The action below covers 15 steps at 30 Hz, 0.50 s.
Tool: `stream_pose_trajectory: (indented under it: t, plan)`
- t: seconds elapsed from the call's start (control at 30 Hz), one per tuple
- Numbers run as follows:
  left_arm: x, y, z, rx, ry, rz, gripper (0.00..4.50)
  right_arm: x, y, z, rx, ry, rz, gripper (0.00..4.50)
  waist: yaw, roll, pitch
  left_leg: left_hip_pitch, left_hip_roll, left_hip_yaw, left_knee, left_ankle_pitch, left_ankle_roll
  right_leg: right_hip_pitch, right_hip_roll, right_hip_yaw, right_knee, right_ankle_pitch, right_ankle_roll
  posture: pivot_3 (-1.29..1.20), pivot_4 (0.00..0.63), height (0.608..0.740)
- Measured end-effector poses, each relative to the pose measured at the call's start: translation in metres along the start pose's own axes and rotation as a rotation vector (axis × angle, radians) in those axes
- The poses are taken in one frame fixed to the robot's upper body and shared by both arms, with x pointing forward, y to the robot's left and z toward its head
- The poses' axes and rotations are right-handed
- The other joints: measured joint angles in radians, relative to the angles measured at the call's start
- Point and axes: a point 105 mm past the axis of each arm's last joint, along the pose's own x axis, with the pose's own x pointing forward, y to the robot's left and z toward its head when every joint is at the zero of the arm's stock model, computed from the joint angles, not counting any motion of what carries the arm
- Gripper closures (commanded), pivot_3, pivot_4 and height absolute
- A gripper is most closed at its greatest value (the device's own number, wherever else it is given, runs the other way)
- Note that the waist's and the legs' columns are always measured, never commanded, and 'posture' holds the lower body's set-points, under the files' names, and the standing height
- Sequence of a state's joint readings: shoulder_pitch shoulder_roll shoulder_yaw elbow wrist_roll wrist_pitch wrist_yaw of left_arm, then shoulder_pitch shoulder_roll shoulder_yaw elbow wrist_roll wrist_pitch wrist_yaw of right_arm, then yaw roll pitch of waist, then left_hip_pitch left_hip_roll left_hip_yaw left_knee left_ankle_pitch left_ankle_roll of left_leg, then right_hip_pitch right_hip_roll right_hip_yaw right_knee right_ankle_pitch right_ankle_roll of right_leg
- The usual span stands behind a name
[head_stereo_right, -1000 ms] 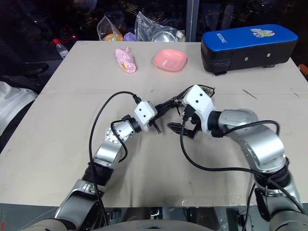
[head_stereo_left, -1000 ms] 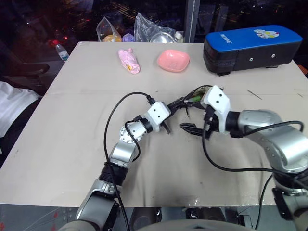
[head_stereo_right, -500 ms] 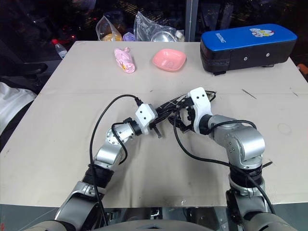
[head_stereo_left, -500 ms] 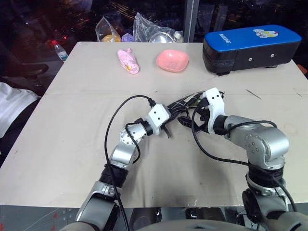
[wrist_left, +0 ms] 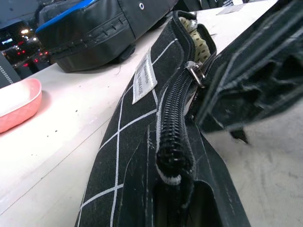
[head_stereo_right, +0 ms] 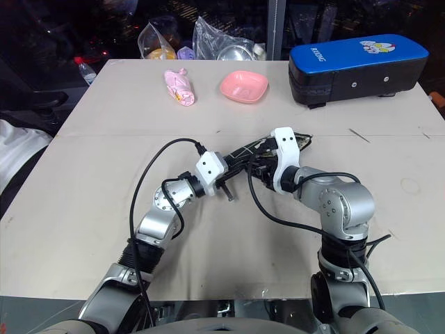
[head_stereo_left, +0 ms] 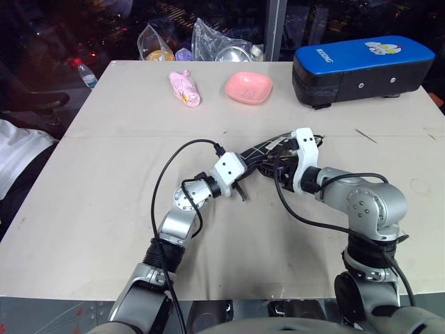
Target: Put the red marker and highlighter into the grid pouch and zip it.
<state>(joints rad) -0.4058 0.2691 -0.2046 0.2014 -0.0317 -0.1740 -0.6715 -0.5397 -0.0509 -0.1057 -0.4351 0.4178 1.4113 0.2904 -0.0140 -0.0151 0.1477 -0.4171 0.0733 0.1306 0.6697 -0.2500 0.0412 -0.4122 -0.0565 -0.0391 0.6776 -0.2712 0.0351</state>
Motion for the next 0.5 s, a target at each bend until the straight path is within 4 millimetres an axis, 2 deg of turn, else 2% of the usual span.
stream_pose_trajectory:
  t: [0.33, 0.5]
  plan:
    - [0.0, -0.001, 0.001, 0.005, -0.002, -0.004, 4.5, -0.003, -0.01, 0.001, 0.03, -0.012, -0.042, 4.48, 0.0, 0.0, 0.0, 0.0, 0.0, 0.0, 0.0, 0.0, 0.0, 0.0, 0.0, 0.0, 0.0, 0.0, 0.0, 0.0, 0.15, 0.74]
    - [0.0, -0.001, 0.001, 0.012, -0.001, -0.001, 4.5, -0.013, -0.03, 0.002, 0.055, -0.029, -0.123, 4.48, 0.0, 0.0, 0.0, 0.0, 0.0, 0.0, 0.0, 0.0, 0.0, 0.0, 0.0, 0.0, -0.001, 0.0, 0.0, 0.0, 0.15, 0.74]
